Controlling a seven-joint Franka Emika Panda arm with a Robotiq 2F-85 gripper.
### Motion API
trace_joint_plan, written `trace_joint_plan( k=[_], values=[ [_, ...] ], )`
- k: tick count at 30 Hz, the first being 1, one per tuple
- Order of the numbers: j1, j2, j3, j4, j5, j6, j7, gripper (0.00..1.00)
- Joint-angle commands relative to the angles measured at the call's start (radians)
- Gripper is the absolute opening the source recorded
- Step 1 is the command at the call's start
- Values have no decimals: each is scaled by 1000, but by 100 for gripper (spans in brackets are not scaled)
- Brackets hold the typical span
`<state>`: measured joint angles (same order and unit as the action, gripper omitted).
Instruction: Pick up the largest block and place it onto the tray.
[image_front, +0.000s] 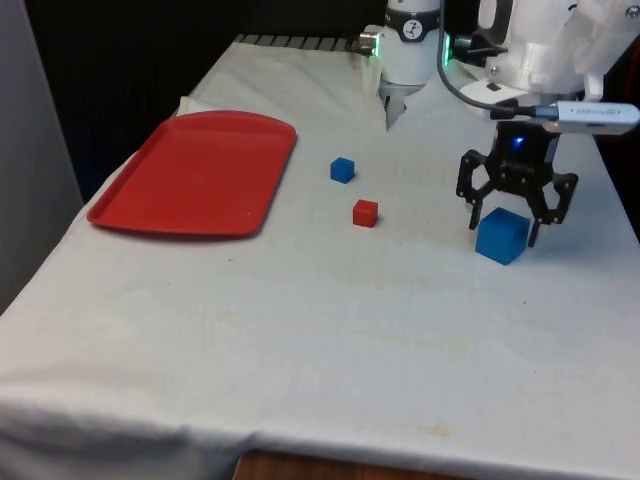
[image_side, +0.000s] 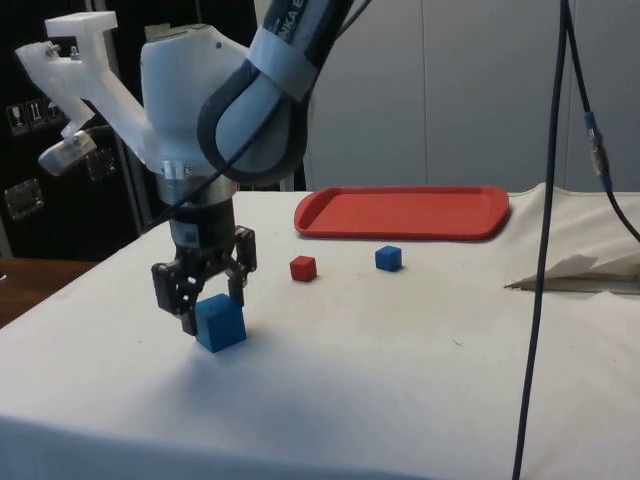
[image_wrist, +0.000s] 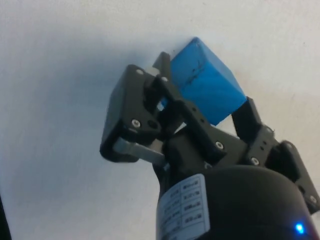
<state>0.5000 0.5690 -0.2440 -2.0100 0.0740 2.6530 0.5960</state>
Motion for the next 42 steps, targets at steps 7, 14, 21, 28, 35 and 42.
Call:
trace_joint_plan(
  k=[7,14,21,28,35,42],
  values=[
    [2,12,-2,8,0,10,12,3],
    [0,7,0,8,0,1,8,3],
    [0,-24,-22,-2,-3,-18,14,3],
    [1,-64,-39,-10,-7,-52,16,3],
    [5,-120,-48,-12,-12,-104,33,3],
    [1,-162,-55,-15,-17,-143,43,3]
  ],
)
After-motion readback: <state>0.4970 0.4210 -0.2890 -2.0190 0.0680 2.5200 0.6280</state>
